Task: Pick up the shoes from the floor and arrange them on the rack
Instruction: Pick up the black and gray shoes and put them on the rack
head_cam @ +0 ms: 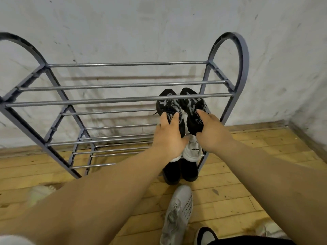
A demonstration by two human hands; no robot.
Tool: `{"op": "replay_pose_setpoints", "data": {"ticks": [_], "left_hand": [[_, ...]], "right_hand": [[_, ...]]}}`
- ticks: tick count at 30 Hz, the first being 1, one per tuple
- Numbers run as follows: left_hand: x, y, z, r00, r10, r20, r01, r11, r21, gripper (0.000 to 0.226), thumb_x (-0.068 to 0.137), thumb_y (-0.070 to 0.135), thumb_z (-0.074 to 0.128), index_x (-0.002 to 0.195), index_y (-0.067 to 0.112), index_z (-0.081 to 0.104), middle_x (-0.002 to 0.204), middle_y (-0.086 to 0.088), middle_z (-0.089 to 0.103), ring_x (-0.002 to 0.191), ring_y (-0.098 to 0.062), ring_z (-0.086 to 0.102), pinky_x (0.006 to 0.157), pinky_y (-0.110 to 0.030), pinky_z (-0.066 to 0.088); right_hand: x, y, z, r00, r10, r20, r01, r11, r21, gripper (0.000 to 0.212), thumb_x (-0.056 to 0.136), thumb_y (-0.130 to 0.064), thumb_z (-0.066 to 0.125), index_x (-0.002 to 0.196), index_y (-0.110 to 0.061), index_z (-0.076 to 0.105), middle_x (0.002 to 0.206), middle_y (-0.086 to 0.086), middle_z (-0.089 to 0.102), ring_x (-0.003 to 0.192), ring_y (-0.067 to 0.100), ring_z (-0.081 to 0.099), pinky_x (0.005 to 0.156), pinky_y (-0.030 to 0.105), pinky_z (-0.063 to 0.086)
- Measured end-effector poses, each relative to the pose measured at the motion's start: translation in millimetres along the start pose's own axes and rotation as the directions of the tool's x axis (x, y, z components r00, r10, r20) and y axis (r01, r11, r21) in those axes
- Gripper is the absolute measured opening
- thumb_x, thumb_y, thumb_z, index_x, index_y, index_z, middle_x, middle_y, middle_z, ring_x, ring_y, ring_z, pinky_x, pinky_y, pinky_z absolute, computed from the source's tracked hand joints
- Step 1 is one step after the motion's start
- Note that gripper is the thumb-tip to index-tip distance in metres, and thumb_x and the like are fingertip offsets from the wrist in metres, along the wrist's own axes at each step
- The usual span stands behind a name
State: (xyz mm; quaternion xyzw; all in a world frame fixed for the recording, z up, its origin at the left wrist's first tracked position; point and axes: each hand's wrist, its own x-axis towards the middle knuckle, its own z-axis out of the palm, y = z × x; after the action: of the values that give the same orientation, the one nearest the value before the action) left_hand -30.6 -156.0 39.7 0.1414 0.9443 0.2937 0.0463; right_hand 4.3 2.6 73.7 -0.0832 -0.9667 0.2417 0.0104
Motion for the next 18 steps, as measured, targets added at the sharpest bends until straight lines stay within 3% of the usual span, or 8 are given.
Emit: {"op": "replay_pose_setpoints", "data": {"ticks": [7, 10, 12, 15, 18], "left_hand": [[-13, -22, -28, 0.988, 0.109, 0.114, -0.113, 0.993, 0.032, 0.1, 0.091, 0.04, 0.071, 0.165, 0.031, 0.005, 0.173, -0.007, -0.006, 0.159, -0.033, 0.011, 0.125, -0.043, 0.026], [-30, -33, -42, 0.984, 0.148, 0.099, -0.159, 0.98, 0.116, 0.096, 0.091, 0.043, 0.069, 0.165, 0.027, 0.009, 0.172, -0.008, 0.002, 0.158, -0.032, 0.014, 0.125, -0.044, 0.026], [-48, -41, -54, 0.977, 0.193, 0.087, -0.206, 0.963, 0.174, 0.09, 0.092, 0.043, 0.067, 0.164, 0.026, 0.015, 0.169, -0.01, 0.012, 0.154, -0.034, 0.021, 0.122, -0.047, 0.031], [-84, -58, -66, 0.968, 0.18, 0.177, -0.221, 0.943, 0.247, 0.086, 0.093, 0.043, 0.065, 0.163, 0.026, 0.018, 0.163, -0.008, 0.021, 0.15, -0.032, 0.029, 0.12, -0.044, 0.033], [-120, -80, -80, 0.919, 0.092, 0.383, -0.221, 0.926, 0.306, 0.081, 0.097, 0.051, 0.061, 0.163, 0.032, 0.017, 0.166, -0.001, 0.021, 0.15, -0.026, 0.03, 0.117, -0.039, 0.033]], "right_hand": [[-5, -3, -11, 0.998, -0.001, 0.059, 0.005, 0.997, -0.075, 0.086, 0.09, -0.017, 0.063, 0.163, -0.029, 0.019, 0.146, 0.019, 0.04, 0.125, 0.04, 0.053, 0.094, 0.038, 0.047], [-15, -14, -20, 1.0, -0.017, -0.025, 0.013, 0.991, -0.136, 0.069, 0.088, -0.02, 0.063, 0.153, -0.024, 0.038, 0.134, 0.019, 0.047, 0.114, 0.041, 0.056, 0.082, 0.036, 0.045], [-27, -23, -25, 0.995, -0.087, -0.045, 0.081, 0.99, -0.119, 0.049, 0.087, -0.023, 0.066, 0.134, -0.02, 0.053, 0.121, 0.013, 0.053, 0.104, 0.034, 0.058, 0.075, 0.033, 0.044], [-49, -33, -26, 0.97, -0.188, 0.156, 0.201, 0.977, -0.069, 0.023, 0.087, -0.03, 0.071, 0.106, -0.023, 0.06, 0.093, -0.006, 0.056, 0.092, 0.022, 0.058, 0.063, 0.026, 0.039], [-67, -41, -14, 0.889, -0.212, 0.405, 0.269, 0.959, -0.089, 0.022, 0.086, -0.036, 0.074, 0.101, -0.031, 0.06, 0.092, -0.014, 0.056, 0.091, 0.014, 0.057, 0.063, 0.019, 0.037]]}}
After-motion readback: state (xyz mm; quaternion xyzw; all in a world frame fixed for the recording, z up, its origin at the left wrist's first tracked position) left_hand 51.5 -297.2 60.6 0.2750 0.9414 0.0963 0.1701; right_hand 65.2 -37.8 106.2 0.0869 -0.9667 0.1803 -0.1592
